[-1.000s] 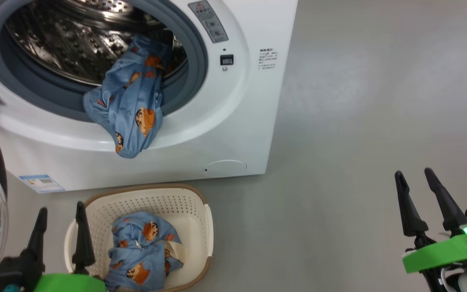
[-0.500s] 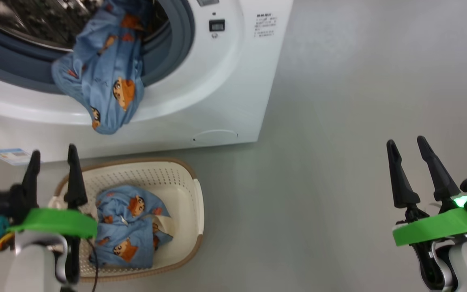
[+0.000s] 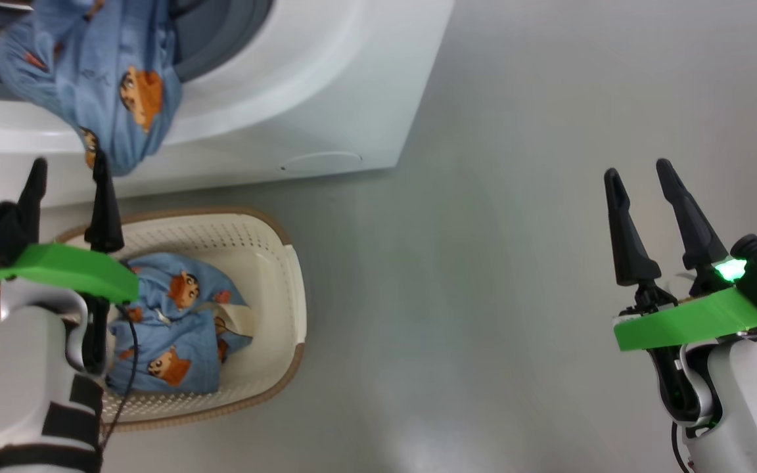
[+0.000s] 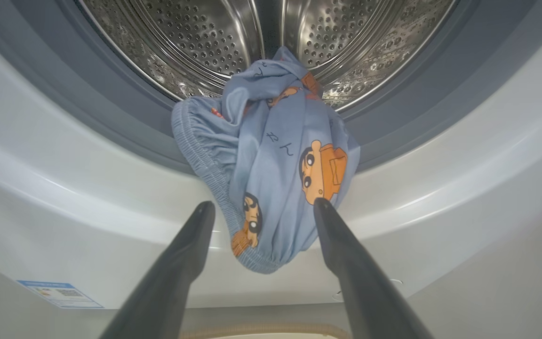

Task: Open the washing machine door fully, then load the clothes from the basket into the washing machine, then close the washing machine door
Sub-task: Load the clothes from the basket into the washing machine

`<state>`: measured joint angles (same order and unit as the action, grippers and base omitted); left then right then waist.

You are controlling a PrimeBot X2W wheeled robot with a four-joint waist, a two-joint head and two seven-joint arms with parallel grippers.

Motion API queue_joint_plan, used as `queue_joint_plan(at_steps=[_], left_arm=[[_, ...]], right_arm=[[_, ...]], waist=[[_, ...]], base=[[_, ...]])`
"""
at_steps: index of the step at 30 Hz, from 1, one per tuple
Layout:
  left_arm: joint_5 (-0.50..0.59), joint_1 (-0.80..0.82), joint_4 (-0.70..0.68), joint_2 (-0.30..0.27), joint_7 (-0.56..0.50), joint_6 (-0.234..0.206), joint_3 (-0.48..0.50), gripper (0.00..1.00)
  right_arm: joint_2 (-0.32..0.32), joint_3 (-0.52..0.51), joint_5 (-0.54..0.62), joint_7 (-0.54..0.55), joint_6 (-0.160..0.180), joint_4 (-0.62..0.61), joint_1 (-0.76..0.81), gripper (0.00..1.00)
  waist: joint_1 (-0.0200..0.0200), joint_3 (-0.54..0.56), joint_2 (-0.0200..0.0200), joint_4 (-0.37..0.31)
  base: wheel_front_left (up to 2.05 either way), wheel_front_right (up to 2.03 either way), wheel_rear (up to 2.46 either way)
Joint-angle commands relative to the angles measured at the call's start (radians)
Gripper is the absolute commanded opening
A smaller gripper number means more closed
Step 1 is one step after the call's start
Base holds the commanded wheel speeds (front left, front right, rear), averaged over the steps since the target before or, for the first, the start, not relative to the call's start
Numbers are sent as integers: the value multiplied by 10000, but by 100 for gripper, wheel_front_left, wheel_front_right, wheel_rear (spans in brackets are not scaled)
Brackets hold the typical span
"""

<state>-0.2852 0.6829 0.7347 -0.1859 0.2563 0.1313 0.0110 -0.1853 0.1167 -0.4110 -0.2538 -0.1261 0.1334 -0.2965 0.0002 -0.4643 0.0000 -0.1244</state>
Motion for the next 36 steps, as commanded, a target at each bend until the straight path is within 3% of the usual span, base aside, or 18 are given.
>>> queue_joint_plan(at_steps=[1,10,30,33,34,35,36], left_arm=[[-114,206,-82,-439,55,-6,132,100],[-550,1502,987,-922,55,-6,-747,100],[-600,3193,2462,-1481,55,-6,-1031,100],[-582,3327,2534,-1504,55,-6,-1055,35],[-566,3348,2538,-1489,55,-6,-1060,22],[-566,3348,2538,-1489,55,-6,-1060,22],[-554,3357,2539,-1474,55,-6,-1062,12]], right_arm=[[-36,190,90,-80,-46,-267,-98,100],[108,354,129,-80,-46,-340,-577,100],[268,653,134,-80,-46,-346,-916,100],[285,665,138,-80,-46,-353,-940,100],[287,660,140,-80,-46,-355,-941,100],[287,660,140,-80,-46,-355,-941,100],[285,653,143,-80,-46,-357,-935,100]], waist=[[-2,-418,0,-231],[-2,-1151,0,-404],[-2,-1541,0,-800],[-2,-1559,0,-847],[-2,-1556,0,-854],[-2,-1556,0,-854],[-2,-1550,0,-857]], base=[[0,0,0],[0,0,0],[0,0,0],[0,0,0],[0,0,0],[0,0,0],[0,0,0]])
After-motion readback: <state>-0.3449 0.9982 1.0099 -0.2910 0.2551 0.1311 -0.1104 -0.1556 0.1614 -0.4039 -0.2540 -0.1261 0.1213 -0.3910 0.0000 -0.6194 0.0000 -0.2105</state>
